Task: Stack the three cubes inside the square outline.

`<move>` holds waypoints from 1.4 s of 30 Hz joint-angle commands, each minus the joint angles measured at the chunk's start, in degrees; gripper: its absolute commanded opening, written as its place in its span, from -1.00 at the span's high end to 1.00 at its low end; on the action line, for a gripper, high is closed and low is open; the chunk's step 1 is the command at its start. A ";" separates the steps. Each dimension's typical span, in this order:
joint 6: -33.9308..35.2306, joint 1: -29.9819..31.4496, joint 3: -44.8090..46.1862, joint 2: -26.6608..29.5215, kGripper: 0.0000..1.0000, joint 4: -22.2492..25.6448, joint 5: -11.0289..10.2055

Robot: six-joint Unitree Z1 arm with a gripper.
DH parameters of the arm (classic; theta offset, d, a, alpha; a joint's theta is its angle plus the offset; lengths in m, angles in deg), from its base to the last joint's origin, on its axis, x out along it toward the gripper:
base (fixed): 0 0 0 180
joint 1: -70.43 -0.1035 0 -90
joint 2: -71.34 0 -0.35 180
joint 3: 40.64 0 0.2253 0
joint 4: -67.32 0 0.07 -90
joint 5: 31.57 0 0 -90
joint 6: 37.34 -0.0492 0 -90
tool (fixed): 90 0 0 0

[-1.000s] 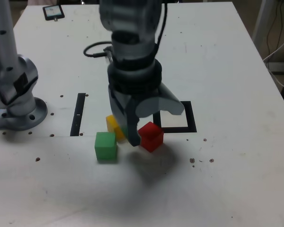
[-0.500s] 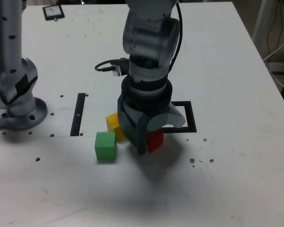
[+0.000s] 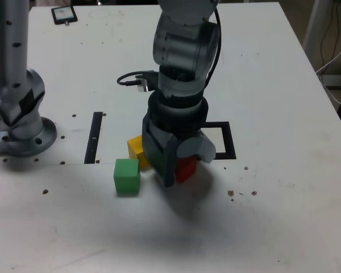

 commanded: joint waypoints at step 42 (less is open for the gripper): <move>-20.28 -7.17 -6.20 3.83 0.33 4.56 -7.96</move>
